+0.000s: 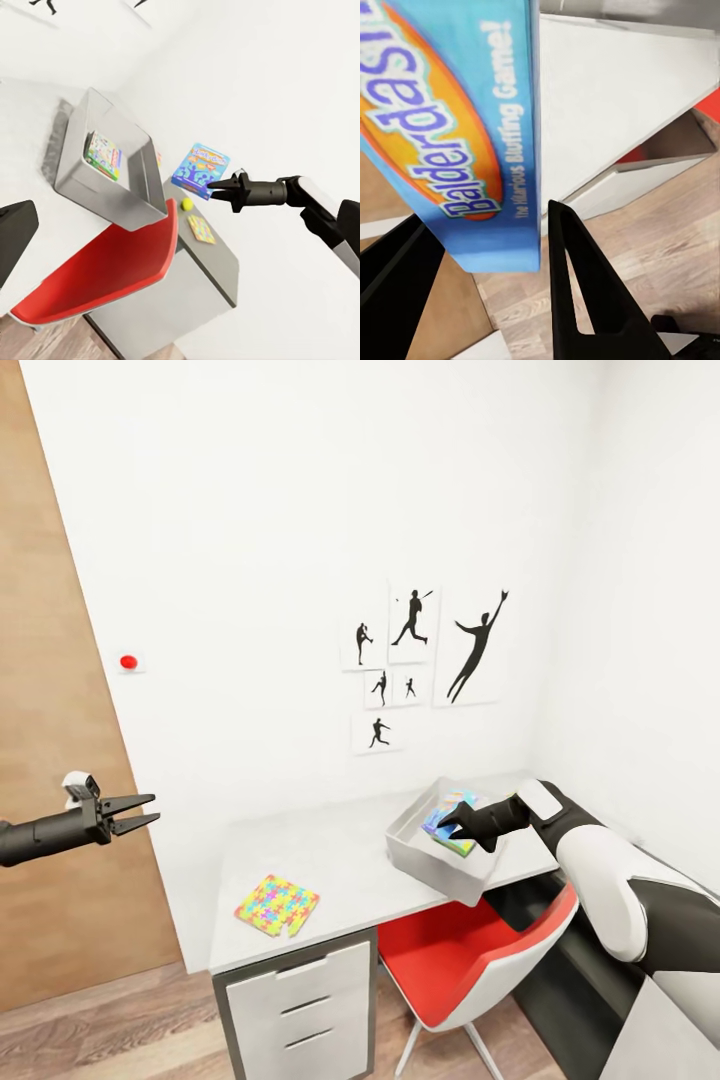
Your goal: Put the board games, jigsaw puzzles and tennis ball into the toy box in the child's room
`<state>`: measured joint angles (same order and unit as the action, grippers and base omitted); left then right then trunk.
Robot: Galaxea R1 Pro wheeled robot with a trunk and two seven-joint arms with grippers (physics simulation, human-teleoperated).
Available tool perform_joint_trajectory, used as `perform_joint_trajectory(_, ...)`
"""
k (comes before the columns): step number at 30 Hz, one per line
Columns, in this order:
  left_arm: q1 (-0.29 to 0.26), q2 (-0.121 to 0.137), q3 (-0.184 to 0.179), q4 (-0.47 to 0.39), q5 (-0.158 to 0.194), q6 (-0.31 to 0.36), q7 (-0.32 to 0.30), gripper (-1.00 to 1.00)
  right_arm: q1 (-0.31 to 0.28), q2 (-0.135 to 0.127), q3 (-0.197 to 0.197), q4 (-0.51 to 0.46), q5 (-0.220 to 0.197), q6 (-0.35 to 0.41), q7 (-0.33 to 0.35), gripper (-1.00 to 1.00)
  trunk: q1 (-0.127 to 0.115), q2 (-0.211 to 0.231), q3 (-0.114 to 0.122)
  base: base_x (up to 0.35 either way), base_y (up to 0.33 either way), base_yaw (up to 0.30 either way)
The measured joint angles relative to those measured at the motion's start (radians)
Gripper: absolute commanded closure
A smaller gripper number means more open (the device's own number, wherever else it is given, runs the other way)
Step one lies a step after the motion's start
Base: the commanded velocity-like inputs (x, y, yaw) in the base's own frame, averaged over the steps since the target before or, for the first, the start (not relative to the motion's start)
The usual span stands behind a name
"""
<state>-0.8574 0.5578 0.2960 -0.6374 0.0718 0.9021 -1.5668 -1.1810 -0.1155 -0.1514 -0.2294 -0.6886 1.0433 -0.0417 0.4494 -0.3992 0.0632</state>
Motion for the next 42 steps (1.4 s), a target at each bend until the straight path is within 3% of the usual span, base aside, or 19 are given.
perform_joint_trajectory(11,0.000,-0.002,0.000,0.008,-0.002,-0.001,0.000,-1.00,0.000,-0.010,0.008,-0.001,0.006,0.000,-0.006,1.00,0.000,0.000,0.000,0.075,0.006,0.000)
perform_joint_trajectory(17,0.000,-0.005,0.000,0.008,-0.003,-0.001,0.000,-1.00,-0.001,-0.013,0.086,-0.002,0.007,0.000,-0.012,1.00,0.000,0.000,0.000,0.008,0.000,0.000)
perform_joint_trajectory(20,0.000,-0.005,0.000,0.008,-0.003,-0.002,0.000,-1.00,-0.001,-0.013,0.103,-0.003,0.007,0.000,-0.012,1.00,0.000,0.000,0.000,0.001,0.000,0.000)
perform_joint_trajectory(42,0.000,-0.019,0.000,0.008,-0.005,-0.002,0.000,-1.00,-0.002,-0.014,0.122,-0.003,0.008,0.000,-0.013,1.00,0.000,0.000,0.000,0.045,0.016,0.000)
